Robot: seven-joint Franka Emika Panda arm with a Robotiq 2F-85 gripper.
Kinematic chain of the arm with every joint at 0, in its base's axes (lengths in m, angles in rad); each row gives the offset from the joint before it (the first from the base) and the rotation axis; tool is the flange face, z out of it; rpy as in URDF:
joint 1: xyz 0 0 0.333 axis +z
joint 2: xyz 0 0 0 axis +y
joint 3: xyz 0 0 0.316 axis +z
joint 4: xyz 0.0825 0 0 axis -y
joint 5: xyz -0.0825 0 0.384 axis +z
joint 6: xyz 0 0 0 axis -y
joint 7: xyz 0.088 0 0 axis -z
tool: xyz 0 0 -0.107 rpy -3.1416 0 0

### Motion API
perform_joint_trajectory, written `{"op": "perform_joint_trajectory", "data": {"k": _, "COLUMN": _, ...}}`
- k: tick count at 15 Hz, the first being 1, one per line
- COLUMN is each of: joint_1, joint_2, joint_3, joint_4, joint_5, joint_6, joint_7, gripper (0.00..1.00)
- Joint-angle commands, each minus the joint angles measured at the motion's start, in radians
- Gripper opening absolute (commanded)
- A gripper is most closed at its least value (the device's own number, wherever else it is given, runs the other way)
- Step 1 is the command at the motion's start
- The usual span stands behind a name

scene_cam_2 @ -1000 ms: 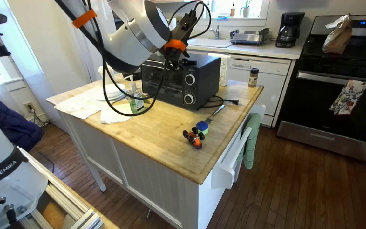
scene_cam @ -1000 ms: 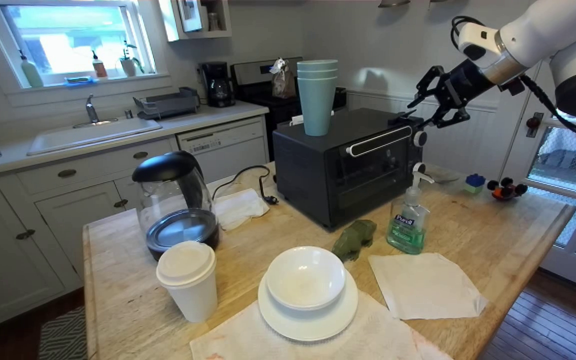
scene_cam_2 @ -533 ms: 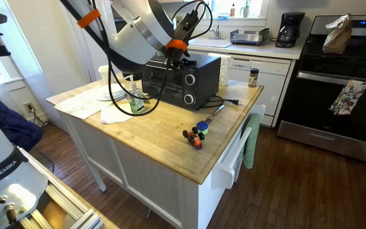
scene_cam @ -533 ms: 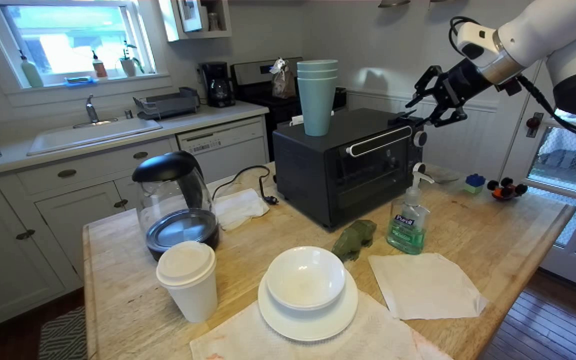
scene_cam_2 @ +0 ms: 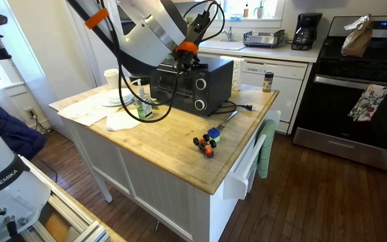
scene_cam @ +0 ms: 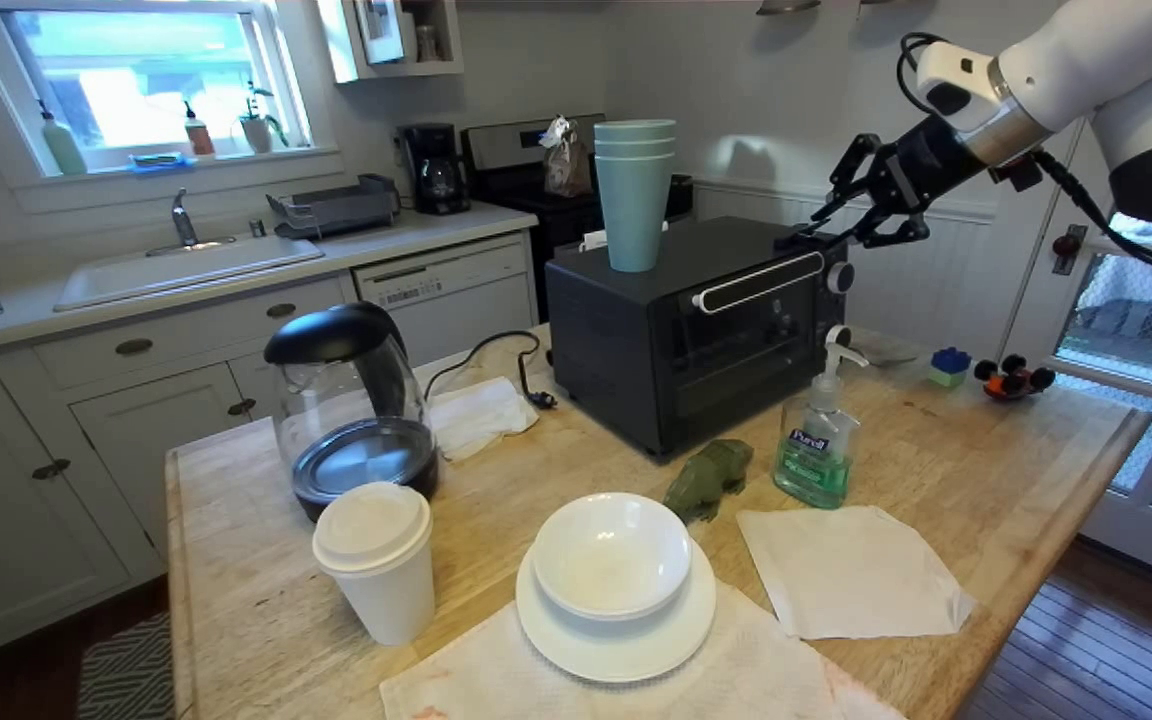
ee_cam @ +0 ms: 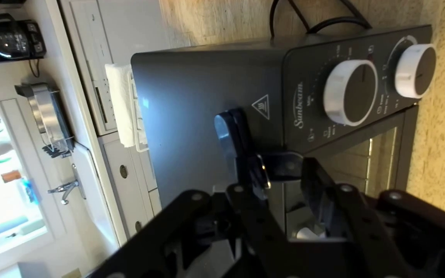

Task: Clip the clipper onto the oven handle

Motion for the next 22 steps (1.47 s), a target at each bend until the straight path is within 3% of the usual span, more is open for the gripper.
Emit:
{"op": "perform_joint_trajectory", "data": {"k": 1, "joint_1": -0.019, "joint_2": 0.023, "joint_3": 0.002, "joint_4": 0.045, "joint_5": -0.074, "joint_6": 0.033, "joint_7": 0.07, "gripper": 0.34}}
{"op": "perform_joint_trajectory", "data": {"k": 5, "joint_1": -0.021, "joint_2": 0.025, "joint_3": 0.0, "joint_4": 0.056, "joint_5": -0.096, "joint_6": 0.036, "joint_7": 0.101, "gripper": 0.25}}
{"op": "perform_joint_trajectory", "data": {"k": 10, "joint_1": -0.02, "joint_2": 0.025, "joint_3": -0.003, "joint_4": 0.069, "joint_5": -0.109, "joint_6": 0.035, "joint_7": 0.125, "gripper": 0.25}}
{"op": "perform_joint_trajectory", "data": {"k": 13, "joint_1": -0.018, "joint_2": 0.022, "joint_3": -0.001, "joint_4": 0.077, "joint_5": -0.095, "joint_6": 0.029, "joint_7": 0.142, "gripper": 0.14}}
{"op": "perform_joint_trajectory", "data": {"k": 14, "joint_1": -0.018, "joint_2": 0.022, "joint_3": -0.001, "joint_4": 0.081, "joint_5": -0.094, "joint_6": 0.027, "joint_7": 0.148, "gripper": 0.16}}
{"op": "perform_joint_trajectory", "data": {"k": 22, "joint_1": -0.014, "joint_2": 0.021, "joint_3": -0.007, "joint_4": 0.096, "joint_5": -0.088, "joint_6": -0.003, "joint_7": 0.174, "gripper": 0.04}}
